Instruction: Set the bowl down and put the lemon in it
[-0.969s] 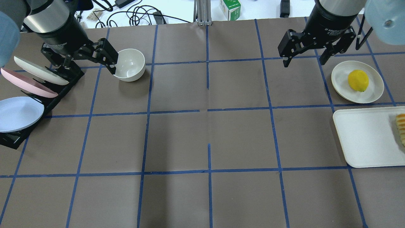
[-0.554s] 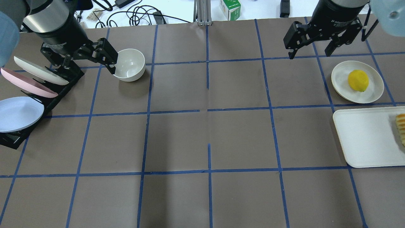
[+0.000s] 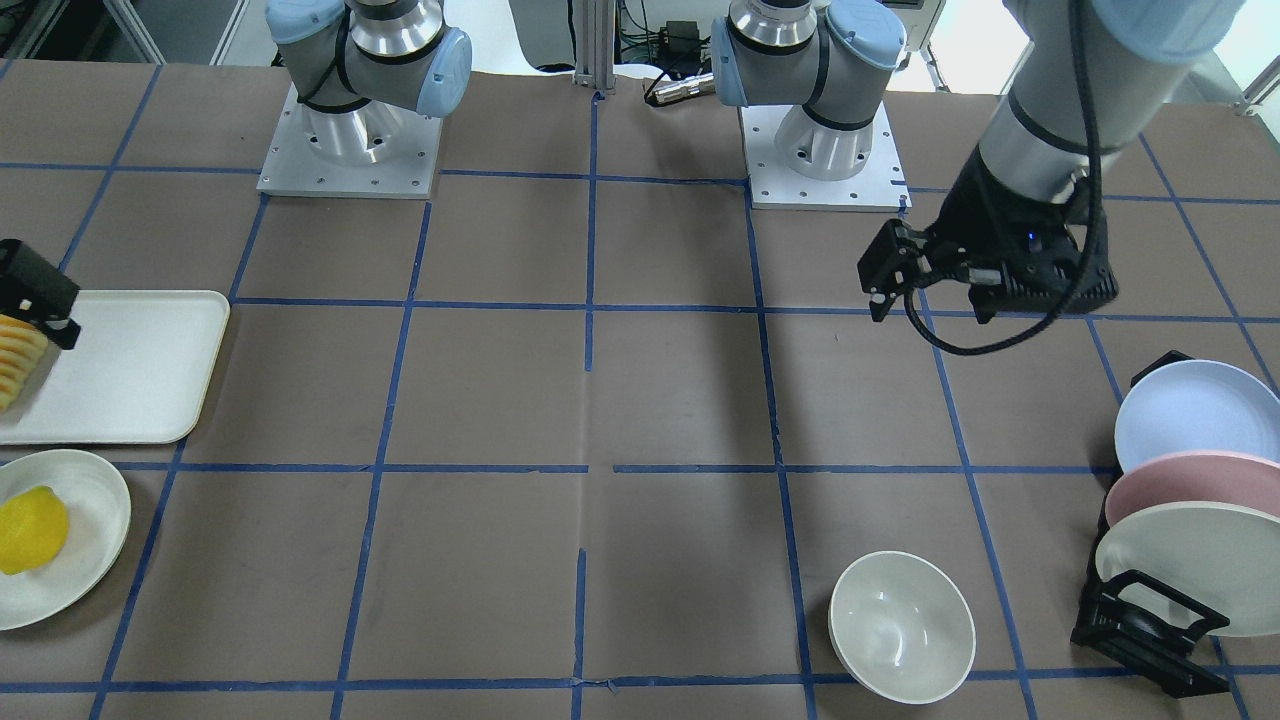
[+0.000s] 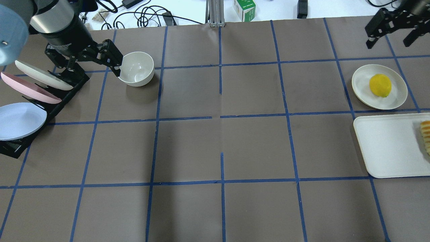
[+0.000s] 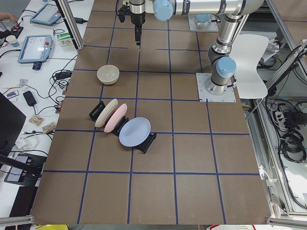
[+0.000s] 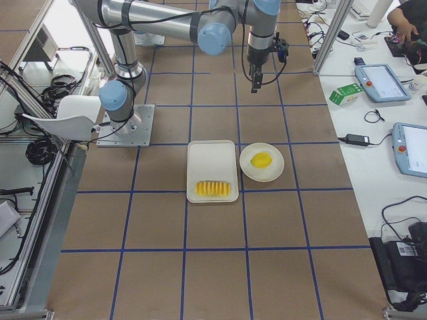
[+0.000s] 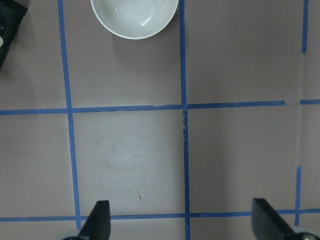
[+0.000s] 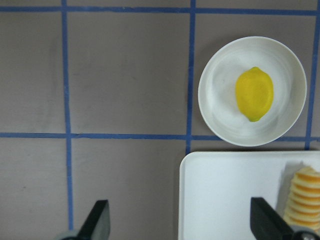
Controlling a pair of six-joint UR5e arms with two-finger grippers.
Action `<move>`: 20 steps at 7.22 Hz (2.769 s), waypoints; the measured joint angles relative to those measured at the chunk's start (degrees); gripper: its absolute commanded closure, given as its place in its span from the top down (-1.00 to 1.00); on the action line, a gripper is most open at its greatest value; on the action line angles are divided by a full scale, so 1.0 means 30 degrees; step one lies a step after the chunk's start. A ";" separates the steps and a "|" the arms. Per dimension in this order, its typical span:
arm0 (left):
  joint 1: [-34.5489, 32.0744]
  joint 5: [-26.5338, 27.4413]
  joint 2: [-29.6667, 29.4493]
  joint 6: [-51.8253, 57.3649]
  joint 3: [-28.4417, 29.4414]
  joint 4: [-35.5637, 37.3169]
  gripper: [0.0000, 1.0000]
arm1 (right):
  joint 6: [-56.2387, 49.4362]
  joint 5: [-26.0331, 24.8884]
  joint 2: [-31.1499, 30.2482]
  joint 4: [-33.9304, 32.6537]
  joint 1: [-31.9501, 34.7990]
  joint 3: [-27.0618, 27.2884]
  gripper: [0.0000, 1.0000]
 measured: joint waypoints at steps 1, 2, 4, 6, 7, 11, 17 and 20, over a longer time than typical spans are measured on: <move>0.0729 -0.0085 -0.1584 0.0855 0.0058 0.1619 1.00 | -0.2030 -0.0029 0.1175 -0.0831 -0.1230 0.0001 0.99; 0.1241 -0.0114 -0.3274 0.1539 0.0159 0.3480 1.00 | -0.3663 -0.0047 0.2830 -0.2464 -0.2130 0.0035 0.98; 0.1918 -0.0124 -0.6407 0.2978 0.1266 0.5552 1.00 | -0.5222 -0.0052 0.6119 -0.5647 -0.2876 0.0117 0.98; 0.2157 -0.0360 -0.8809 0.3910 0.2376 0.6677 1.00 | -0.5348 0.0164 0.7754 -0.6508 -0.3023 0.0296 0.98; 0.2177 -0.0737 -0.9685 0.3960 0.2792 0.7330 1.00 | -0.5280 0.0264 0.8152 -0.7402 -0.3031 0.0774 0.86; 0.2199 -0.1093 -1.1605 0.4048 0.3980 0.7834 -1.00 | -0.5205 0.0250 0.8336 -0.9688 -0.3040 0.2104 -0.62; 0.1367 -0.2040 -1.0286 0.1646 0.3891 0.6193 -1.00 | -0.5141 0.0702 0.5247 -0.7093 -0.2825 0.1934 -0.64; -0.2388 -0.3387 -0.8091 -0.3233 0.1239 0.5769 -1.00 | -0.3644 0.0765 0.2521 -0.4311 -0.1668 0.1898 -0.63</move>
